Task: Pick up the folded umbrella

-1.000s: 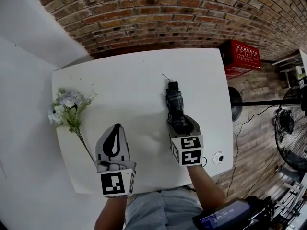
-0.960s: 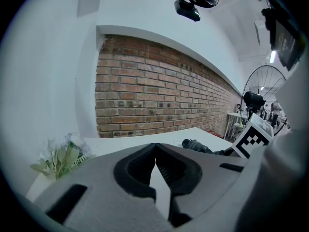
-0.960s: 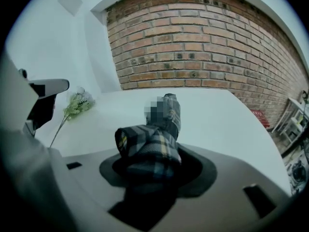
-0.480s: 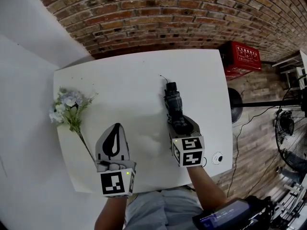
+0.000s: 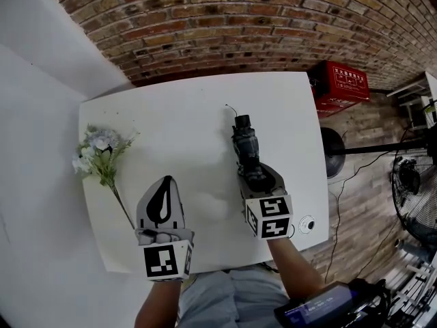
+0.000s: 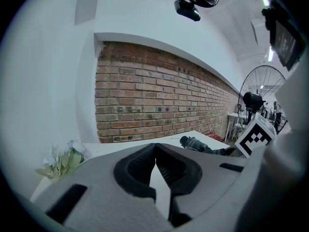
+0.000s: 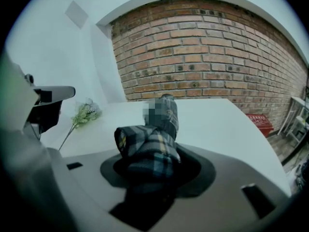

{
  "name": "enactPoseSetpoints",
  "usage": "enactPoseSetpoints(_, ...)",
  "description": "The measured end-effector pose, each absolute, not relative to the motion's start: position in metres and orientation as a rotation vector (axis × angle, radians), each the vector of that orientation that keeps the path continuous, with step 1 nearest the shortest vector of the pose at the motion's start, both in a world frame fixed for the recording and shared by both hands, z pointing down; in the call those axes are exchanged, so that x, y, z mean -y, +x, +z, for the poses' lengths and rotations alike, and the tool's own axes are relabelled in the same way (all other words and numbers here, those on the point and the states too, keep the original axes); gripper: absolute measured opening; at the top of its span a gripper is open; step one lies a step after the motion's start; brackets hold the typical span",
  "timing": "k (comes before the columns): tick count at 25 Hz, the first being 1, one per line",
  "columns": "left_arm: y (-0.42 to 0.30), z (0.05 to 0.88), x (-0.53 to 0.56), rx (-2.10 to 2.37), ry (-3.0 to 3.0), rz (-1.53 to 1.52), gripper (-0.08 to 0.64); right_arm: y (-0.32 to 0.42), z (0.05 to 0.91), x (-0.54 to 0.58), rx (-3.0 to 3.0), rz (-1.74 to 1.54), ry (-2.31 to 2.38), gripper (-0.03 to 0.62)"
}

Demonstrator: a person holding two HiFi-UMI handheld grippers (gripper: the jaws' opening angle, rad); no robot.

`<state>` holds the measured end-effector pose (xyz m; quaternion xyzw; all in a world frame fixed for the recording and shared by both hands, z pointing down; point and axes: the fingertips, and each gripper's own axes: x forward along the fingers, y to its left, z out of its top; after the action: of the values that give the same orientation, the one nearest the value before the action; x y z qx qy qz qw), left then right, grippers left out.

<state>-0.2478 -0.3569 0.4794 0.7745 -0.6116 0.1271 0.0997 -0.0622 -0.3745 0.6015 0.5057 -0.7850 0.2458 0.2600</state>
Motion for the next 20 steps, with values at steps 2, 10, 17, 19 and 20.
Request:
enactPoseSetpoints(2,-0.245,0.476,0.354,1.812,2.296,0.372,0.006,-0.061,0.595,0.374,2.145,0.655,1.376,0.196)
enactPoseSetpoints(10,-0.232,0.456,0.342,1.832,2.326,0.349,0.006,-0.054,0.565,0.370,2.209,0.608,1.408,0.196)
enactPoseSetpoints(17,-0.219,0.433,0.332,1.855,2.361,0.320,0.006,-0.049,0.536,0.364,2.270,0.563,1.430,0.196)
enactPoseSetpoints(19,-0.217,0.426,0.329,1.865,2.372,0.312,0.006,-0.049,0.527,0.363,2.288,0.548,1.436,0.196)
enactPoseSetpoints(20,-0.217,0.422,0.328,1.871,2.377,0.309,0.006,-0.048,0.523,0.363,2.297,0.539,1.438,0.196)
